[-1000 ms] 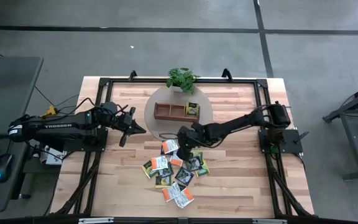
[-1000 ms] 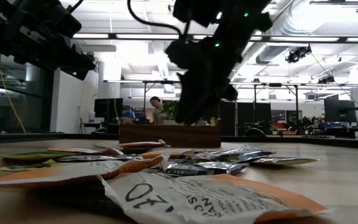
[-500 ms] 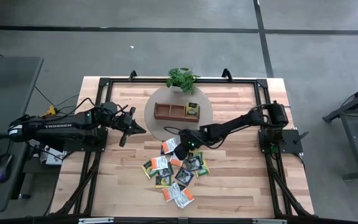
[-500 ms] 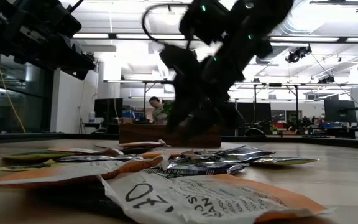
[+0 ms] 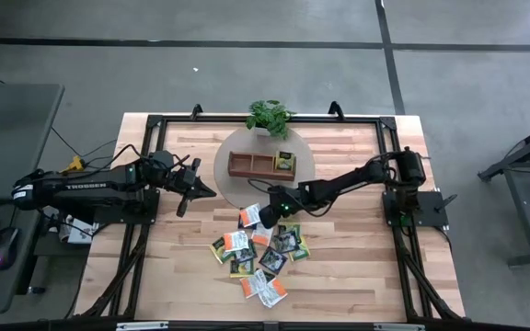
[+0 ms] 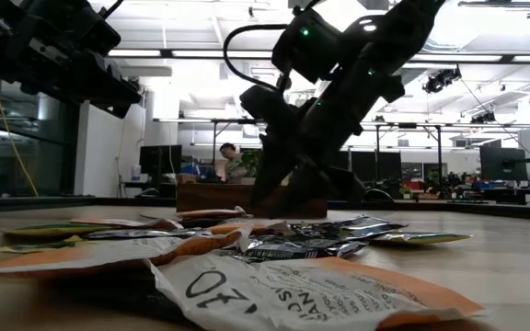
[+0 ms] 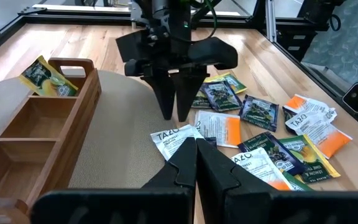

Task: Pick & Place Tea
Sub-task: Put the white tea bag into the middle section of the wooden organizer

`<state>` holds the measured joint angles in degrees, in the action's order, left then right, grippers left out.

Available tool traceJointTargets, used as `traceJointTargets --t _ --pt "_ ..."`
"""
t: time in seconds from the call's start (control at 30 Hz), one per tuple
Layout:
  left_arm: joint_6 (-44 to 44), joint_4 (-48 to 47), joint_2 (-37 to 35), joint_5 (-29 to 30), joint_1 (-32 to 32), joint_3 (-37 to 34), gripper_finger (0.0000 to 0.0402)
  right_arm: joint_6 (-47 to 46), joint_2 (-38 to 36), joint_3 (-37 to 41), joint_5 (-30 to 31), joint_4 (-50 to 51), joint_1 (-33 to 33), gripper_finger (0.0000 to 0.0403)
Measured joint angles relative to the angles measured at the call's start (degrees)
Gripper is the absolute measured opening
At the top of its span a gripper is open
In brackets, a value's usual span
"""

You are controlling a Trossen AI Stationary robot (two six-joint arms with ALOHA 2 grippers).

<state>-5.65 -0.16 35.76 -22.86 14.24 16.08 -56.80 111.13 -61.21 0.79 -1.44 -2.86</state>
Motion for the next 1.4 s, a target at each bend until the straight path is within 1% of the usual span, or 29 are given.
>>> traceJointTargets --t 0.23,0.43,0.57,1.2,1.3,1.4 --pt "0.00 0.00 0.00 0.00 0.00 0.00 0.0000 0.00 0.40 -0.10 0.17 -1.08 0.26 0.0140" --pt "0.00 0.00 0.01 0.00 0.00 0.00 0.0000 0.02 3.20 -1.75 -2.35 -4.00 0.33 0.0140" --pt "0.00 0.00 -0.01 0.00 0.00 0.00 0.0000 0.00 3.91 -2.44 -2.72 -4.25 0.35 0.0140" --pt "0.00 0.00 -0.01 0.00 0.00 0.00 0.0000 1.55 4.07 -3.61 -5.05 -3.92 0.34 0.0140" --pt "0.00 0.00 0.01 0.01 0.00 0.00 0.0000 1.73 4.07 -3.61 -5.08 -3.92 0.35 0.0134" --pt "0.00 0.00 0.01 -0.01 0.00 0.00 0.0000 1.76 4.07 -3.61 -5.10 -3.94 0.35 0.0119"
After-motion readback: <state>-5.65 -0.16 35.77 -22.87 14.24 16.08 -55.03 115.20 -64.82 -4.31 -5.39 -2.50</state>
